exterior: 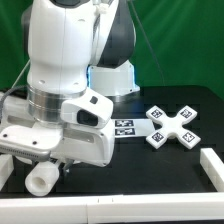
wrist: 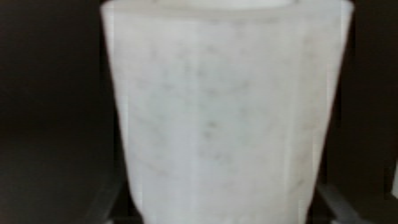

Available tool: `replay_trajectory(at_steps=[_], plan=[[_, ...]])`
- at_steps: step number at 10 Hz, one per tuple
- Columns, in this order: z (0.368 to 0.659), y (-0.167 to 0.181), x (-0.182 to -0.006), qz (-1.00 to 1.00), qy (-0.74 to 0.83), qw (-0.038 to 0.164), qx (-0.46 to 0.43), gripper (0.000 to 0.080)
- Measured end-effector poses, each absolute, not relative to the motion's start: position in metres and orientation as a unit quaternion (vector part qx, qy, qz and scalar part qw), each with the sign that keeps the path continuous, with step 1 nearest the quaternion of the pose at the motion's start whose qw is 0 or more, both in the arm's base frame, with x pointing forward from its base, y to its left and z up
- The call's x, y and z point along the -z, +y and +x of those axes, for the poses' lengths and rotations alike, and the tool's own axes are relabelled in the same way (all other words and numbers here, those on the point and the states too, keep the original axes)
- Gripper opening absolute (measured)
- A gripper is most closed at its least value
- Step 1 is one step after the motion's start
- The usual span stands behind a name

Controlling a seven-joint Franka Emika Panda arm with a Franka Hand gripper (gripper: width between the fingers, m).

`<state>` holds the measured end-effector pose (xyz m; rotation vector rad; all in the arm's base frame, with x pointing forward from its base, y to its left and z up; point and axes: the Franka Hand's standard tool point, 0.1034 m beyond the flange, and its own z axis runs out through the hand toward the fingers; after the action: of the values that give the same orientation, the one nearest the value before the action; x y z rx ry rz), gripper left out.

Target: Assemble round table

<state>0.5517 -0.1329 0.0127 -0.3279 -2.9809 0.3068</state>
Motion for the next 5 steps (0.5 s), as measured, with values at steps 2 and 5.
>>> replay_trajectory(at_steps=[2,5], plan=[[0.5517,-0.1329,-0.0127,-0.109,-0.987,0.063,-0.102,0.0599],[0.5517,-0.1330,-0.0127,-0.109,-0.987,0.064,-0.102,0.0647]])
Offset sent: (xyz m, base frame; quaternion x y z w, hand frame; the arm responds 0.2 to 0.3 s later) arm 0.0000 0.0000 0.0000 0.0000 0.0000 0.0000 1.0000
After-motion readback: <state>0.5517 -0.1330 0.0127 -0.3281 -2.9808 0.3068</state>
